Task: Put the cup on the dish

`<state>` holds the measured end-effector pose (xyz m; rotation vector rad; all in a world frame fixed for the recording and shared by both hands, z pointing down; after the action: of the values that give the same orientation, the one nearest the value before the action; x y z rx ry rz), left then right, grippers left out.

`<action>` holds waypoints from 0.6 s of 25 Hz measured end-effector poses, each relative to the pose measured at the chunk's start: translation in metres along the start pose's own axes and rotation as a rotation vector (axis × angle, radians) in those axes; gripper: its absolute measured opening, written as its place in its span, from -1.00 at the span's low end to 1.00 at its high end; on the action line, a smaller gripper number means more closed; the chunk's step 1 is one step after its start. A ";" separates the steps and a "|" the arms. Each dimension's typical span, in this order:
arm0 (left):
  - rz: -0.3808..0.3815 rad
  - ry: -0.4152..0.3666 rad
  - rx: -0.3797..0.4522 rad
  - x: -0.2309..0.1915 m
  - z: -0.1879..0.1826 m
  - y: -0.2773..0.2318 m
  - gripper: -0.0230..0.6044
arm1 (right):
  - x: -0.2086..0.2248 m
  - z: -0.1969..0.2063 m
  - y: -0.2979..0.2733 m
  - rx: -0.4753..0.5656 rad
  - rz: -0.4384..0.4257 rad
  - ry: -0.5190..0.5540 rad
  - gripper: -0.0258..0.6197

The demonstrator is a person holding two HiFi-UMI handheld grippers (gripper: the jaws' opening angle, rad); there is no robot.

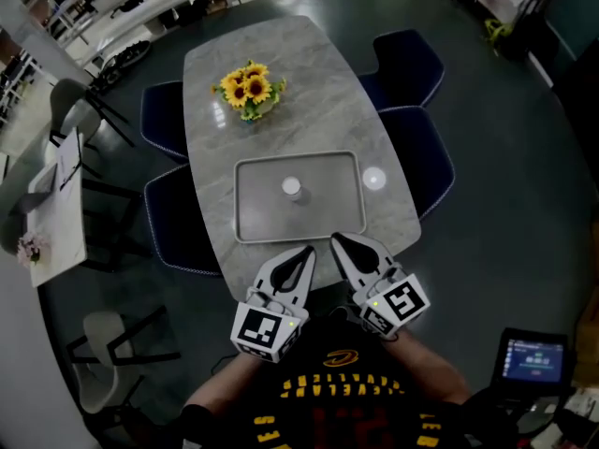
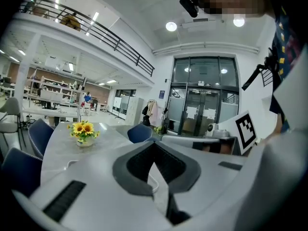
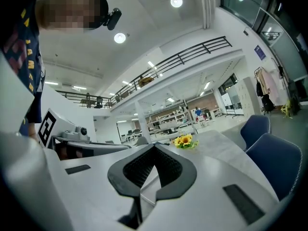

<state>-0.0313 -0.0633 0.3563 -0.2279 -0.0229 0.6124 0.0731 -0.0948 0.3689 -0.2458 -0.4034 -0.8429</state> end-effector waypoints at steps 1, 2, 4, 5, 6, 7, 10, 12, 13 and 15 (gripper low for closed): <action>0.005 -0.009 0.013 0.005 -0.001 0.002 -0.92 | -0.002 -0.002 0.005 0.007 0.002 0.003 -0.90; 0.004 -0.017 0.025 0.008 -0.002 0.004 -0.92 | -0.004 -0.005 0.009 0.014 0.004 0.008 -0.90; 0.003 -0.023 0.029 0.016 -0.005 0.008 -0.92 | -0.008 -0.010 0.019 0.026 0.008 0.028 -0.90; 0.003 -0.022 0.026 0.020 -0.007 0.010 -0.92 | -0.010 -0.012 0.023 0.034 0.008 0.039 -0.90; 0.001 -0.021 0.027 0.023 -0.009 0.011 -0.92 | -0.012 -0.014 0.027 0.042 0.008 0.049 -0.90; -0.003 -0.022 0.032 0.026 -0.010 0.012 -0.92 | -0.015 -0.015 0.031 0.049 0.009 0.058 -0.90; -0.012 -0.035 0.046 0.035 -0.014 0.017 -0.92 | -0.024 -0.014 0.041 0.057 0.002 0.082 -0.90; -0.017 -0.036 0.045 0.041 -0.016 0.020 -0.92 | -0.031 -0.013 0.047 0.059 -0.006 0.103 -0.90; -0.019 -0.039 0.048 0.044 -0.019 0.022 -0.92 | -0.033 -0.013 0.049 0.059 -0.010 0.116 -0.90; -0.017 -0.054 0.066 0.049 -0.025 0.023 -0.92 | -0.037 -0.015 0.054 0.056 -0.014 0.139 -0.90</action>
<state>-0.0020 -0.0222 0.3251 -0.1475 -0.0566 0.6010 0.0960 -0.0410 0.3362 -0.1316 -0.2988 -0.8559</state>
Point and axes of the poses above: the fingertips, and each gripper's own axes: y backward along the fingers, x to its right, z out of its underside, the point moved 5 cm from there along y, backward along the fingers, and after that the axes turned 9 degrees about -y, right-handed, at the moved point
